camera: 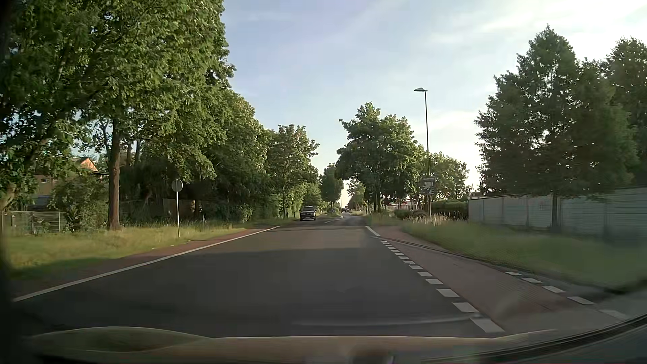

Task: Follow the waypoints while adhering to traffic rules and regulations

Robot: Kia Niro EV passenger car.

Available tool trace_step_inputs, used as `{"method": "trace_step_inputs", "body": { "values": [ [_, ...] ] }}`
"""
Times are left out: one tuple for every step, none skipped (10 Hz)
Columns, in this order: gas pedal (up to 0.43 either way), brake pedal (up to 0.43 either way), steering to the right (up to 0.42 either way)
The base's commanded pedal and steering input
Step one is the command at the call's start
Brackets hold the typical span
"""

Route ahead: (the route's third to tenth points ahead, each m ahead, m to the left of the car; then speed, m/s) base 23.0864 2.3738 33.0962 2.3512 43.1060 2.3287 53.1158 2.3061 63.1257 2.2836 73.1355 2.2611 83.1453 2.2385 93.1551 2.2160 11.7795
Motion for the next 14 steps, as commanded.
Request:
{"method": "trace_step_inputs", "body": {
  "values": [
    [0.079, 0.030, 0.000],
    [0.079, 0.030, 0.000],
    [0.079, 0.030, 0.000],
    [0.079, 0.030, 0.000],
    [0.079, 0.030, 0.000],
    [0.079, 0.030, 0.000],
    [0.079, 0.030, 0.000],
    [0.079, 0.030, 0.000],
    [0.079, 0.030, 0.000],
    [0.079, 0.030, 0.000],
    [0.079, 0.030, 0.000],
    [0.079, 0.030, 0.000],
    [0.079, 0.030, 0.000],
    [0.079, 0.030, 0.000]
  ]
}}
